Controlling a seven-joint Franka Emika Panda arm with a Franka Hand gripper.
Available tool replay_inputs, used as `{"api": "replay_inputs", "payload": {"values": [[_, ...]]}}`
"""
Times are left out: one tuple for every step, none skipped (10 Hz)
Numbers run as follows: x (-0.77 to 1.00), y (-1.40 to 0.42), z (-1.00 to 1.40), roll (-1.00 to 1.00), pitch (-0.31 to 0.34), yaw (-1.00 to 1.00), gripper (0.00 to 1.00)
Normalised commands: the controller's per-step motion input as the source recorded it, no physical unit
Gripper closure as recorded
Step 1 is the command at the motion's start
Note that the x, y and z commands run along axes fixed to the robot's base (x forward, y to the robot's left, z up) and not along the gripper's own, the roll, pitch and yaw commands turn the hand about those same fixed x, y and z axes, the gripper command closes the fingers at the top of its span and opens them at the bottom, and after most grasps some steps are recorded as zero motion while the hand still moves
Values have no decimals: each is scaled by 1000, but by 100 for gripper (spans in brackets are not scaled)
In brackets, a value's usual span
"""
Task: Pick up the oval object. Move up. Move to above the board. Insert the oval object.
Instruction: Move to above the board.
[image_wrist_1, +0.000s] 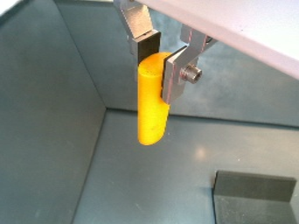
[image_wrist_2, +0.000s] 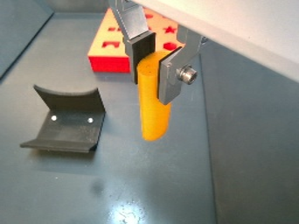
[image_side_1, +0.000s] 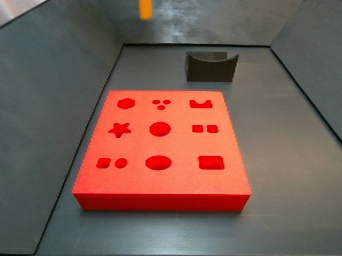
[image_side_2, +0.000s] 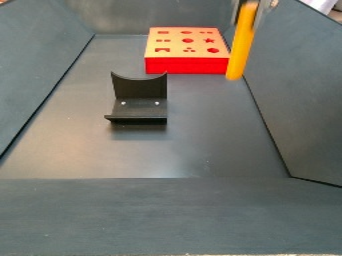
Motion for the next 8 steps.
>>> {"api": "replay_inputs", "payload": {"values": [[-38, 53, 385, 2, 59, -22, 100], [-17, 41, 265, 2, 70, -19, 100], [198, -1000, 229, 25, 170, 1000, 100], [202, -1000, 215, 32, 172, 1000, 100], [200, -1000, 225, 38, 185, 1000, 100], [201, -1000, 225, 28, 183, 1000, 100], [205, -1000, 224, 23, 188, 1000, 100], [208, -1000, 225, 22, 198, 1000, 100]]}}
